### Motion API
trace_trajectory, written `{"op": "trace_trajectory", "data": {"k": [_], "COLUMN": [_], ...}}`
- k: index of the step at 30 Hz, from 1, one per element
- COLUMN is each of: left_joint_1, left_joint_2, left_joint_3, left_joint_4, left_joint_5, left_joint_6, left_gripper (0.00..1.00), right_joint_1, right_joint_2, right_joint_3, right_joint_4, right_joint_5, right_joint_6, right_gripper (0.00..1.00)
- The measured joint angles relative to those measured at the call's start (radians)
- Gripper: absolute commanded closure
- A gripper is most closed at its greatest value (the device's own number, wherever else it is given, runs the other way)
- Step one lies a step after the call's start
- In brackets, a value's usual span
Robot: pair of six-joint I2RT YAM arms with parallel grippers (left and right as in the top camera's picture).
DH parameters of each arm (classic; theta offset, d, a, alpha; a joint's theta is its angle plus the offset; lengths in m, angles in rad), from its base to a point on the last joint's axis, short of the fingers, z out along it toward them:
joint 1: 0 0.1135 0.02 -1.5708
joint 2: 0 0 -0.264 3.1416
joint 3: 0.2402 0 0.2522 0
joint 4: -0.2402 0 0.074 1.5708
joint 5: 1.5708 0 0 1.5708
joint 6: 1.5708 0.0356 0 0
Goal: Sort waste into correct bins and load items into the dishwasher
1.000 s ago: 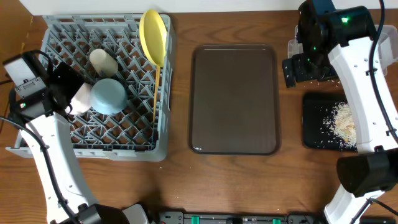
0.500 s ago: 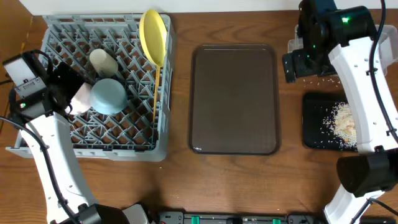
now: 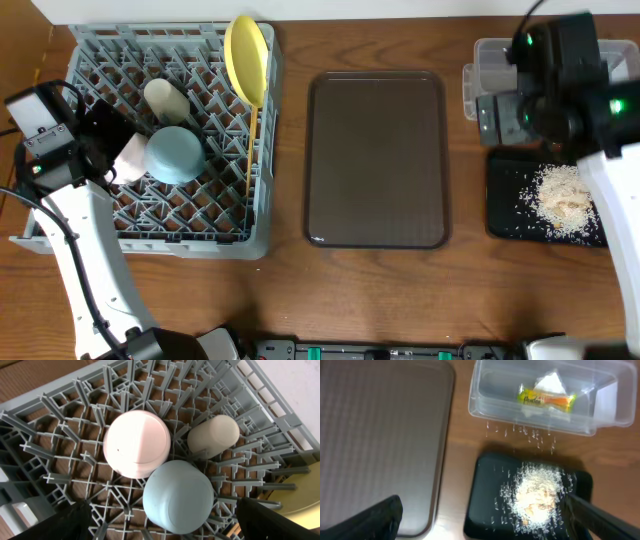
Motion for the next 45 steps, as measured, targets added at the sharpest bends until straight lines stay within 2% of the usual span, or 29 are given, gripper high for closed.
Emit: {"op": "trace_trajectory", "data": {"k": [6, 9, 28, 35, 39, 45], "left_joint_1": [0.000, 0.000, 0.000, 0.000, 0.000, 0.000], "left_joint_2": [0.000, 0.000, 0.000, 0.000, 0.000, 0.000], "left_joint_3": [0.000, 0.000, 0.000, 0.000, 0.000, 0.000], "left_joint_4": [0.001, 0.001, 0.000, 0.001, 0.000, 0.000], "left_joint_5": [0.000, 0.000, 0.000, -0.001, 0.000, 0.000], "left_joint_6": [0.000, 0.000, 0.000, 0.000, 0.000, 0.000], "left_gripper": [0.06, 0.06, 0.06, 0.06, 0.06, 0.06], "right_joint_1": [-0.004, -0.004, -0.004, -0.014, -0.014, -0.059], "right_joint_2": [-0.167, -0.235, -0.779, -1.046, -1.151, -1.243], "right_joint_3": [-0.403, -0.562, -1.378, -1.590, -1.668, -1.683], "right_joint_4": [0.391, 0.534, 1.289, 1.425, 1.440, 1.416], "right_joint_5": [-0.031, -0.062, -0.172, -0.190, -0.193, -0.196], "right_joint_6": [-0.037, -0.081, -0.240, -0.251, -0.251, -0.251], "right_gripper": [0.01, 0.01, 0.01, 0.01, 0.01, 0.01]}}
